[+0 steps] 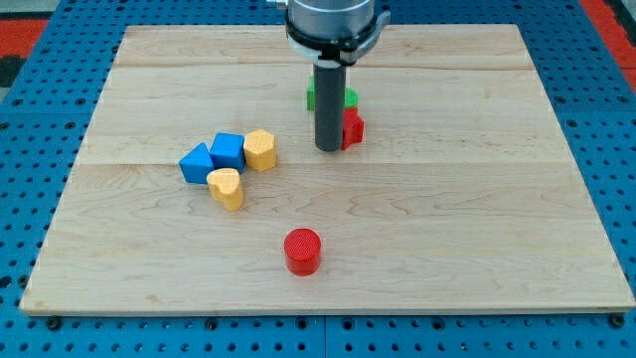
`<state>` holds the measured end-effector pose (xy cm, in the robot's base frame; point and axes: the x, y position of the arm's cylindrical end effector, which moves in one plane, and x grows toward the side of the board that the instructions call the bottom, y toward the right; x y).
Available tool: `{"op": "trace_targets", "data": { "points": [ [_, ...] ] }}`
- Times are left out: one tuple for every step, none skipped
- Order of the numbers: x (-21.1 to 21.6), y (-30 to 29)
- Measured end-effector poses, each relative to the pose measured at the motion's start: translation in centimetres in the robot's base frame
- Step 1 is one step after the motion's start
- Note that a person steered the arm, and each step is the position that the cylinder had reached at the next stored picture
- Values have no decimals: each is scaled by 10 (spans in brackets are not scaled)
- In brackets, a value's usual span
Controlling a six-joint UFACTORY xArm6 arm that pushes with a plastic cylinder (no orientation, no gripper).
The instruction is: Push the red circle closer to the red star
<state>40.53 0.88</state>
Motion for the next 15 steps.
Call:
{"op": "trace_targets", "data": {
  "points": [
    [-1, 11],
    [55, 25],
    [131, 78],
    [203, 10],
    [203, -68],
    [165, -35],
    [132, -31],
    [151, -6],
    [182, 11],
    [153, 34],
    [118, -3],
    [109, 6],
    [115, 35],
    [80, 7],
    [51, -21]
  ]
}}
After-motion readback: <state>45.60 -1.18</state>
